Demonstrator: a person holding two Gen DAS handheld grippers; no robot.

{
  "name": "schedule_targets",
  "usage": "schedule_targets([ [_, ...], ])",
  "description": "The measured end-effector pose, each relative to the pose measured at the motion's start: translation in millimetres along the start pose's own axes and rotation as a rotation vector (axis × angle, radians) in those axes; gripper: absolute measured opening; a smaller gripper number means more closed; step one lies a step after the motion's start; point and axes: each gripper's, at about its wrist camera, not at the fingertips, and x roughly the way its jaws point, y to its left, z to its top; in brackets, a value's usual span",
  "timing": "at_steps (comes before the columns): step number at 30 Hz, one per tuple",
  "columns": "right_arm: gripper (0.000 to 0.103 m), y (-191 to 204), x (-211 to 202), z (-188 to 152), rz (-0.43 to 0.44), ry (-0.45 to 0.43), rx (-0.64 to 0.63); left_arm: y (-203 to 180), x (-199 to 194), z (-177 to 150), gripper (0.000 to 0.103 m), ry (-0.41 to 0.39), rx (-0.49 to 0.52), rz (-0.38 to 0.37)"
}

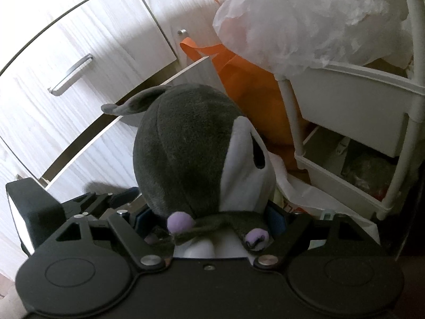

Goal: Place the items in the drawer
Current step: 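Pull the drawer open with the left gripper while the right gripper holds the plush toy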

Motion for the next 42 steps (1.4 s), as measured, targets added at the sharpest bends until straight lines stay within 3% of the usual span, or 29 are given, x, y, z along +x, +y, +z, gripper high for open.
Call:
schedule_targets([
  [7,0.087,1,0,1,-0.001,-0.001,-0.002,-19,-4,-7,0.052,-0.003,0.077,0.012],
  [21,0.087,-4,0,-4,-0.002,0.009,0.015,-18,-5,-12,0.052,0.003,0.065,-0.017],
  [23,0.087,-2,-1,-3,-0.001,0.008,0.011,-11,-22,-14,0.052,0.007,0.062,-0.025],
  [36,0.087,-1,-6,-2,-0.020,-0.015,-0.014,-23,-35,-23,0.052,0.019,0.079,-0.078],
  [42,0.087,-3,-8,-2,-0.020,-0.017,-0.003,-31,-36,-29,0.052,0.011,0.113,-0.052],
])
